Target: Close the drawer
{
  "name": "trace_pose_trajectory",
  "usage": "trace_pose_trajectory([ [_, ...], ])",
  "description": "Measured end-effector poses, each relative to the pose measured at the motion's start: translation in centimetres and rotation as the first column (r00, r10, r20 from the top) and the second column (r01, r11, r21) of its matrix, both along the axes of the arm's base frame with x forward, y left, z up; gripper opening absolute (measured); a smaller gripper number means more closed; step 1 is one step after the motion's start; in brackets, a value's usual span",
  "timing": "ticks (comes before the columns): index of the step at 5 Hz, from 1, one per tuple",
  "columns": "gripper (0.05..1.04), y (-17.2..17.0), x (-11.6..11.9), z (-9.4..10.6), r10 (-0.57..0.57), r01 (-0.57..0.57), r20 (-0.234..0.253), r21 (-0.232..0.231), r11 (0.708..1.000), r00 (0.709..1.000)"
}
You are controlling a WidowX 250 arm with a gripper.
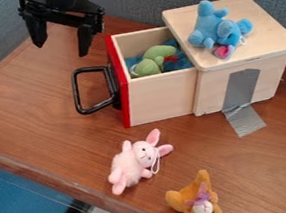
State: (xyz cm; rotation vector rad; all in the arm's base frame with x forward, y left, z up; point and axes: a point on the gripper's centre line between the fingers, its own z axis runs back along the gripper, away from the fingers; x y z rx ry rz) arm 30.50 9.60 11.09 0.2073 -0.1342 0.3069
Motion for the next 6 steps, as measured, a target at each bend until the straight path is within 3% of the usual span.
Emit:
trace_pose_trajectory([
  [1,1.001,0.0,-0.1,-0.9,0.004,-0.004,-0.026,-0.006,1.0,1.0],
  [2,1.001,1.1,-0.6,-5.0,0.041,-0.043,-0.078,-0.02,0.999,0.996],
  [3,1.001,2.2,-0.4,-7.3,0.076,-0.078,-0.075,-0.032,0.996,0.994],
  [5,1.001,2.9,-0.2,-12.2,0.155,-0.163,-0.128,-0.055,0.985,0.98],
  [6,0.945,2.7,-0.3,-12.3,0.166,-0.175,-0.126,-0.062,0.983,0.978],
])
